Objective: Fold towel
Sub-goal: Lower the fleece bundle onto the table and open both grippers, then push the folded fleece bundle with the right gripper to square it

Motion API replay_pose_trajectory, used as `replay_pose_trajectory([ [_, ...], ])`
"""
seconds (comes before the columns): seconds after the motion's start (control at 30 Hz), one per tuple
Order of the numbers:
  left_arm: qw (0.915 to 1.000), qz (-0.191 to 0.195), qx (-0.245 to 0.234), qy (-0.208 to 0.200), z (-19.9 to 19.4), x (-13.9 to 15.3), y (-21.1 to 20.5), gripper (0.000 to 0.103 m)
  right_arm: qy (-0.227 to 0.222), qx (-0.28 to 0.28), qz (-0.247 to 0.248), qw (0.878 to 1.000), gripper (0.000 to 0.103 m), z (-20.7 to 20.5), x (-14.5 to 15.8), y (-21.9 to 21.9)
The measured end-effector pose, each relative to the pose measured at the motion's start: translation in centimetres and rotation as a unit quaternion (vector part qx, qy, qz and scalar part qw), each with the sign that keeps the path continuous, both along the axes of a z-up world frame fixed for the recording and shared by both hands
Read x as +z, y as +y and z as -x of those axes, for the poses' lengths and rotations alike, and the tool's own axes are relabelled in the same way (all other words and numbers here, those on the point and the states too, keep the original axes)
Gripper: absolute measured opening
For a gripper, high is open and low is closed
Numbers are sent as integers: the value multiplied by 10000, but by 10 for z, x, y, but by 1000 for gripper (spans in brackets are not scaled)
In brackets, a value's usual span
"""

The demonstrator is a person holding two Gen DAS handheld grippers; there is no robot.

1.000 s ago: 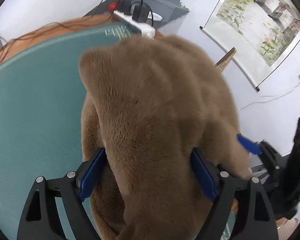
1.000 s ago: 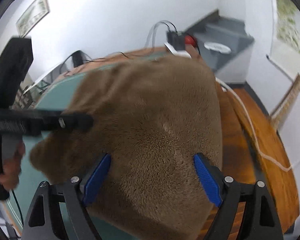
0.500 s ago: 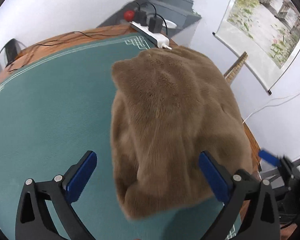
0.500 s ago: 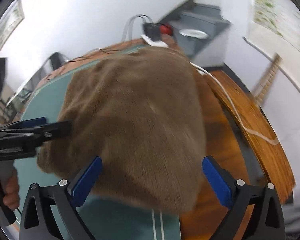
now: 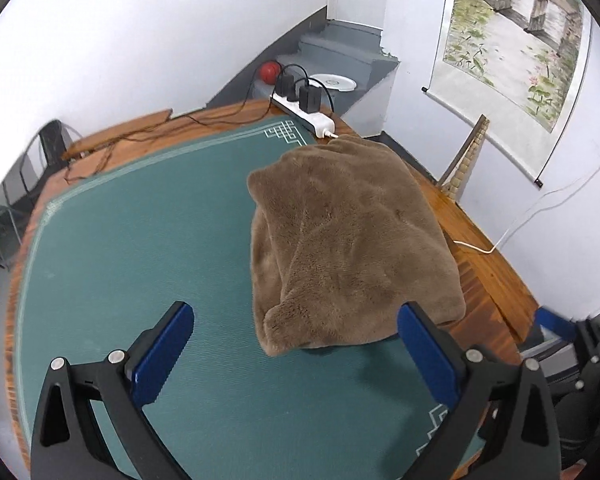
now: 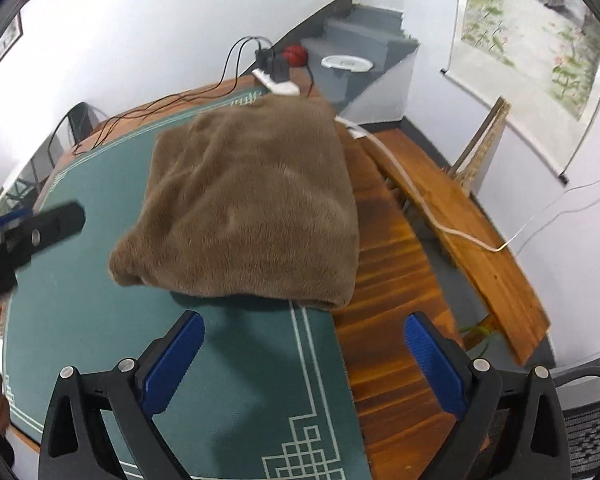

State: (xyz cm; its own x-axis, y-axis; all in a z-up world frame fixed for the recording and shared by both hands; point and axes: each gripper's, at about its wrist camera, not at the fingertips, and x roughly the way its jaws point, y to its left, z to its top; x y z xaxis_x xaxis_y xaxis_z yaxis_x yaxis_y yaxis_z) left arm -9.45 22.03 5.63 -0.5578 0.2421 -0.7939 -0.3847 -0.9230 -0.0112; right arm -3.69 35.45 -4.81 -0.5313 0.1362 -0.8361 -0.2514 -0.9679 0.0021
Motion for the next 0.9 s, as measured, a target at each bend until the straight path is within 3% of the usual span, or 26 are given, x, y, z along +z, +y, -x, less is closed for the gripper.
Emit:
replay_pose_trajectory([
  [0.17,10000,-39,43,-62,-4,3,-6,102,0,-88,-164,9998,102,2,7,-7],
  [0.9,9984,-2,503,-266,-1,-11,-16,102,-125,175,51,9998,102,5,-7,-14],
])
